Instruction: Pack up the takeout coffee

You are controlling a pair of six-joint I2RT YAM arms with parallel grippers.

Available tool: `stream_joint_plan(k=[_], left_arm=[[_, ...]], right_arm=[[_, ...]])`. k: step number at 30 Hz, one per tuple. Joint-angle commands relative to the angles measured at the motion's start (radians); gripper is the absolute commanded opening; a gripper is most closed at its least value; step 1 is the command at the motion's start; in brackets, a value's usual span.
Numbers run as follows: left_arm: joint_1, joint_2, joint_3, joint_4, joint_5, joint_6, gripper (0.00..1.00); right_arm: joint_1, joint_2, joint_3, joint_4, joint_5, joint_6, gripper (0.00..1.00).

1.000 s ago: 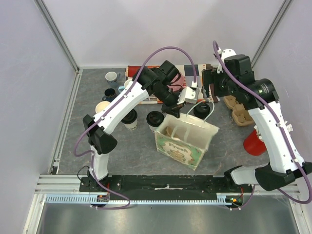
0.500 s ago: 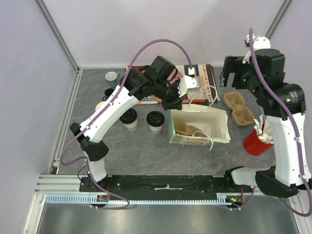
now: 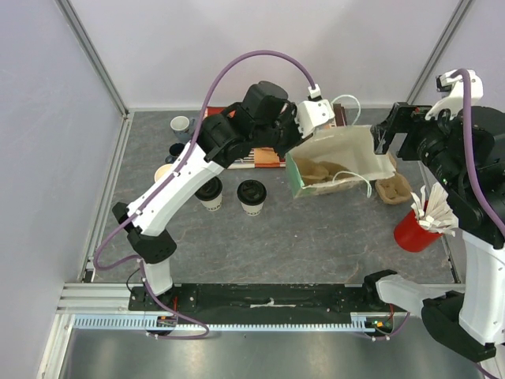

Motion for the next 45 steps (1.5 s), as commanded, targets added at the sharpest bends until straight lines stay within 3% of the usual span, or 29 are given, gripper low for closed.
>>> stream_joint_plan(k=[1,11,20,21,27,31,40,45], left_arm=[[0.003,0.001,0.077,0.148,-0.097,0.056,0.02],[0.059,0.109,0.077,0.332,-0.281,0.138,0.02],[0.061,0.145,0.013,0.444,-0.353,0.171,0.02],[0.061,0.146,-0.001,0.448,-0.367,0.165,0.02],[0.058,0.139,-0.09,0.451,-0.39,0.098,0.02],[0.058,0.143,-0.139,0.486,-0.419,0.084,0.02],[0.055,0.127,-0.179,0.483,-0.413,0.076,0.02],[0.055,0.11,-0.291,0.452,-0.372,0.014,0.02]], right_arm=[[0.0,0.028,-0.021,0.023,0.028,0.005,0.98],[0.0,-0.007,-0.024,0.104,-0.008,-0.042,0.95],[0.0,-0.131,-0.359,0.361,-0.242,-0.061,0.73],[0.0,-0.14,-0.446,0.395,-0.258,-0.059,0.65],[0.002,-0.191,-0.773,0.684,-0.412,-0.003,0.49],[0.0,-0.186,-0.853,0.781,-0.384,-0.016,0.44],[0.0,-0.145,-0.878,0.791,-0.366,-0.021,0.34],[0.0,-0.137,-1.031,0.873,-0.401,0.006,0.3]])
